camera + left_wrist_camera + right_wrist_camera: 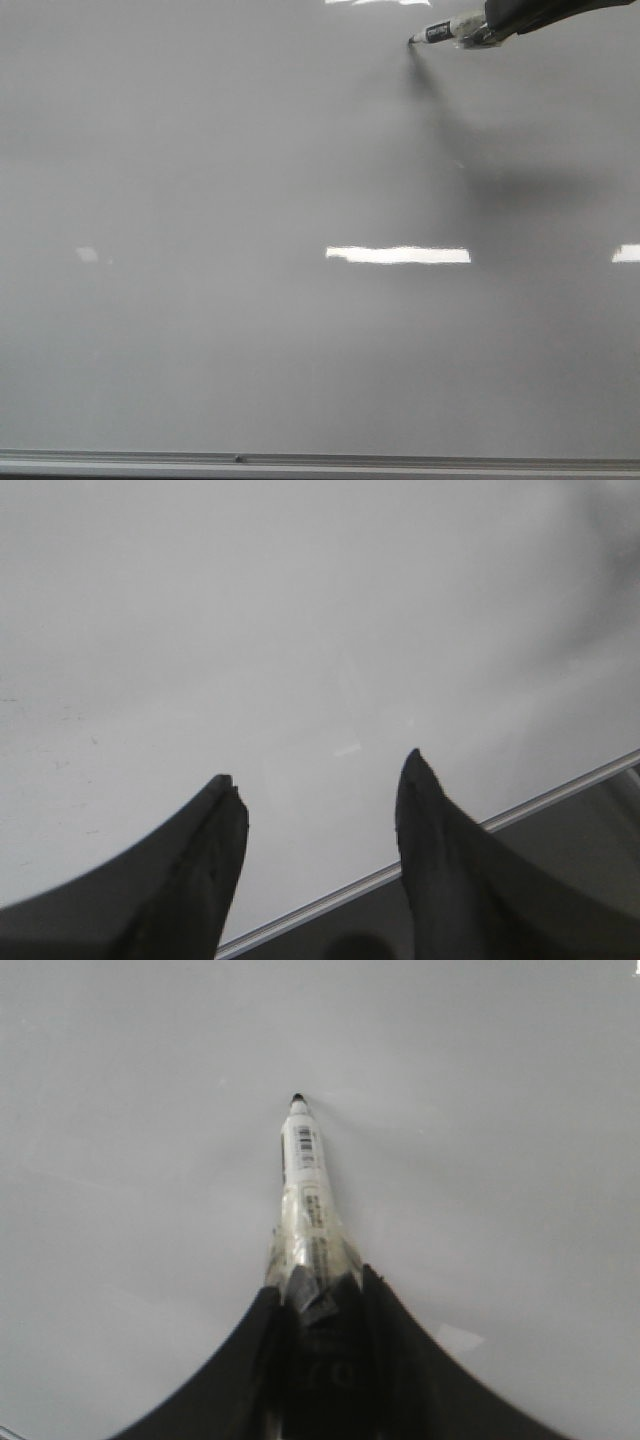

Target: Write number 4 on whiteboard

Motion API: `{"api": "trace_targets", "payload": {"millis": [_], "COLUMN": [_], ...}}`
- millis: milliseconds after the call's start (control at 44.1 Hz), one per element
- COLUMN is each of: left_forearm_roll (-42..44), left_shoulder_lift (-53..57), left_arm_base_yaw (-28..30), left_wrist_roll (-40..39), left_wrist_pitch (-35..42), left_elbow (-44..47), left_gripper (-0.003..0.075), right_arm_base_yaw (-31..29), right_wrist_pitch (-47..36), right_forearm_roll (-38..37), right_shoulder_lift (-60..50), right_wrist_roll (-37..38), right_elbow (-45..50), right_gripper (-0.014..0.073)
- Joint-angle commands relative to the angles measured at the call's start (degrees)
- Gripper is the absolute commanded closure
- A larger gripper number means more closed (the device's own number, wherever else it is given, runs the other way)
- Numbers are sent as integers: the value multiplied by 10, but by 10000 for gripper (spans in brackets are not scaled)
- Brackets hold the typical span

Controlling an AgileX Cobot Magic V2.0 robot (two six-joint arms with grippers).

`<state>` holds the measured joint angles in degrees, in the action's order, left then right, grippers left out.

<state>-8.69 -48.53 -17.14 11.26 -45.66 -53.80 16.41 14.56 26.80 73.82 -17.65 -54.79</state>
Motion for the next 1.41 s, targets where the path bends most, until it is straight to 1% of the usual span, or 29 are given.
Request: {"api": "trace_targets", "payload": {"millis": [0, 91, 227, 272, 386, 499, 726, 839, 998, 1134, 1270, 1384], "left_forearm_roll": [-10, -10, -10, -10, -10, -10, -9, -9, -9, -9, -9, -9], "left_shoulder_lift": [2, 2, 2, 2, 2, 2, 2, 2, 2, 2, 2, 2], "left_arm_base_yaw": [2, 2, 2, 2, 2, 2, 2, 2, 2, 2, 2, 2], "left_wrist_roll": [-5, -5, -5, -5, -5, -3, -2, -2, -2, -2, -2, -2], "left_wrist_pitch": [42, 45, 50, 52, 53, 53, 53, 53, 54, 62, 66, 67], "left_elbow": [-15, -15, -15, -15, -15, -15, -15, -15, -15, -15, -15, -15], "left_gripper": [388, 388, 389, 388, 388, 389, 389, 388, 388, 389, 389, 389], "right_arm_base_yaw": [0, 5, 22, 25, 21, 3, -79, -86, -53, -26, -25, -25], "right_wrist_pitch": [-41, -8, 35, 39, 38, 42, 98, 106, 88, 58, 14, 6], "right_forearm_roll": [2, 2, 2, 2, 2, 0, -13, -13, -12, -12, -12, -12], "right_shoulder_lift": [-5, 8, 17, 17, 17, 12, -3, -12, -43, -41, -29, -8], "right_wrist_roll": [-9, -12, -48, -60, -61, -61, -61, -61, -61, -61, -61, -61], "right_elbow": [-23, -23, -23, -23, -23, -23, -22, -22, -23, -23, -22, -22], "right_gripper": [655, 655, 655, 655, 655, 655, 655, 655, 655, 655, 655, 655]}}
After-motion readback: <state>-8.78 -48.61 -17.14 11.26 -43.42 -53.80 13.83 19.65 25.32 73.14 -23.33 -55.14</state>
